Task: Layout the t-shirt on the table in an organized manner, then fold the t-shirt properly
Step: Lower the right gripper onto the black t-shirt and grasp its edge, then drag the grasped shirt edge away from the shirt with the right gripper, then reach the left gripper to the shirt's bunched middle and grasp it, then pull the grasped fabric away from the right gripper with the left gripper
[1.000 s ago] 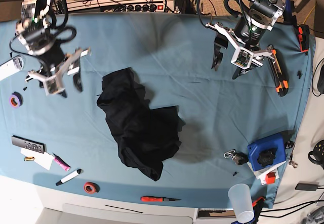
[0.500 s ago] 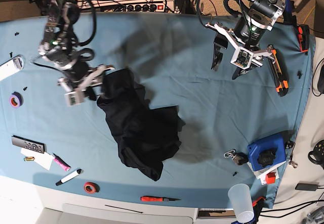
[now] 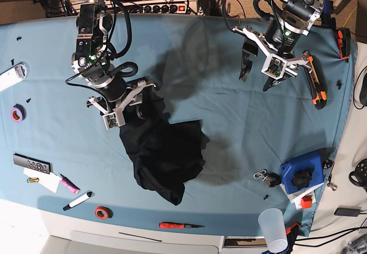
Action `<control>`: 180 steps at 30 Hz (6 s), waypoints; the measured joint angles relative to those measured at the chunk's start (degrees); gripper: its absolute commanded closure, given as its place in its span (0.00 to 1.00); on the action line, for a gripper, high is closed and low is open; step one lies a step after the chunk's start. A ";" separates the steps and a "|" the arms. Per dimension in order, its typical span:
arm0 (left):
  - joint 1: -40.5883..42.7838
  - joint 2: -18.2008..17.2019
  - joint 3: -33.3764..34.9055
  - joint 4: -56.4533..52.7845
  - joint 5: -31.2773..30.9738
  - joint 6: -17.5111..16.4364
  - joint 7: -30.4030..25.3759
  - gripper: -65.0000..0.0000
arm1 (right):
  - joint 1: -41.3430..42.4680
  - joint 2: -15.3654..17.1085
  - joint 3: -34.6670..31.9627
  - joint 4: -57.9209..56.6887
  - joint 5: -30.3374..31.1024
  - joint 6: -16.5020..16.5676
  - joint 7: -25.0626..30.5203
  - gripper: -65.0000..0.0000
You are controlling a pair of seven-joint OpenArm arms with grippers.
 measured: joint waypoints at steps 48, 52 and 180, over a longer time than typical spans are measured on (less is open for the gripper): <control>-1.07 0.02 0.00 -0.57 -2.47 -1.70 0.09 0.46 | 7.34 0.02 25.75 8.22 0.13 -1.92 -3.28 1.00; -1.51 0.02 0.00 -0.59 -2.60 -5.42 -1.16 0.46 | 7.32 0.02 31.41 5.33 0.07 -2.19 -3.50 1.00; -47.04 2.01 16.94 -33.05 -12.61 4.07 12.87 0.52 | 19.65 10.78 33.86 -5.51 11.34 6.93 -8.20 1.00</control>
